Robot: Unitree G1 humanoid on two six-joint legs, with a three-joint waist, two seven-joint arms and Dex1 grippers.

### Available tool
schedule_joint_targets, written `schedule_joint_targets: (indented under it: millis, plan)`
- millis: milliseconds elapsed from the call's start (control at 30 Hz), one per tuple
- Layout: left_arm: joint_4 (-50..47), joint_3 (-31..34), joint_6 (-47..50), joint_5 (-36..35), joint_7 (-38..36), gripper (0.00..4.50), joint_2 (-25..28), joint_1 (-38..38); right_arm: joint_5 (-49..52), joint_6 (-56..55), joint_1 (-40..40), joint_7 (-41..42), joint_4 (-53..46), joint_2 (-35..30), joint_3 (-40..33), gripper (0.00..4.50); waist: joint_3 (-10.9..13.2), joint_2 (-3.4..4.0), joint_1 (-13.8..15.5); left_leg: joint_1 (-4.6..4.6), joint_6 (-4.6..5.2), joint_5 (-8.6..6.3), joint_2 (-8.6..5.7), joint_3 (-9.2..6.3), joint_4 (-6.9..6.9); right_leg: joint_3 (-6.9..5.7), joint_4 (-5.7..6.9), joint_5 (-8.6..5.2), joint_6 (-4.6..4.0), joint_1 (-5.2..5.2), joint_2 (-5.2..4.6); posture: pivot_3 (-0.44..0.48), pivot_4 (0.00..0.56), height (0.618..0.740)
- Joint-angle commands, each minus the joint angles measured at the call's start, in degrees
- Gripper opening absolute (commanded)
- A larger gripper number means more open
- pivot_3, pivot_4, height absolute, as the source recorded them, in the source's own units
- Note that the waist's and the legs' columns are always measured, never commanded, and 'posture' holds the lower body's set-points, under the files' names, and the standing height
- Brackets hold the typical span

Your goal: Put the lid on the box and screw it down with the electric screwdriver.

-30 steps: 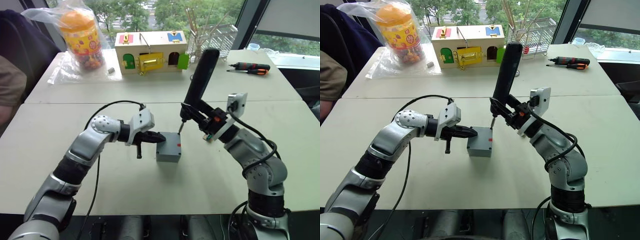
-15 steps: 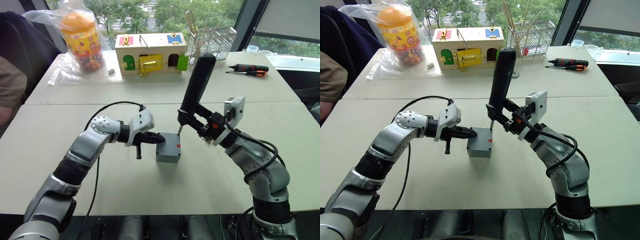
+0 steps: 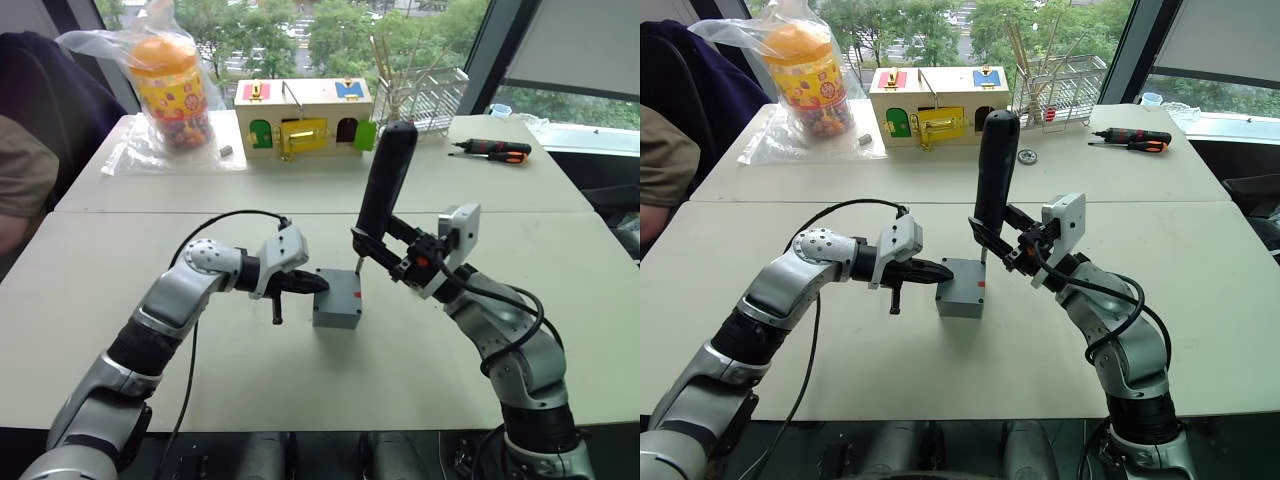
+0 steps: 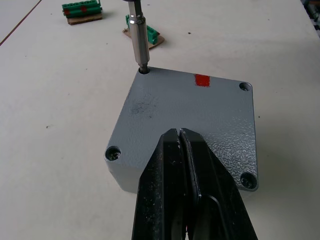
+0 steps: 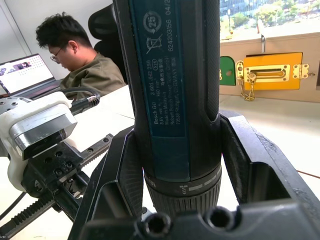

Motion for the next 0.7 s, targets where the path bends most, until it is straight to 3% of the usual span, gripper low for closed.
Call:
schedule_joint_targets:
  millis: [33, 700]
  plan:
    - [-0.85, -0.40, 0.84, 0.70, 0.34, 0.00, -0.14, 0.40, -1.42, 2.34, 3.08, 0.34, 6.09, -0.15, 2.01, 1.78, -0.06, -0.03, 0.02, 0.00, 0.00, 0.00, 0.00, 0.00, 0.00, 0.00, 0.00, 0.00, 0.00, 0.01, 0.00, 0.000, 0.150, 0.711]
    - [-0.82, -0.43, 1.56, 0.63, 0.68, 0.00, -0.88, 0.47, 0.34, 2.74, 2.55, -1.67, 4.73, -0.27, -0.52, 1.78, -0.16, -0.04, 0.11, 0.15, 0.08, -0.05, 0.03, -0.10, 0.00, -0.02, -0.04, 0.00, 0.00, 0.24, -0.04, 0.000, 0.150, 0.711]
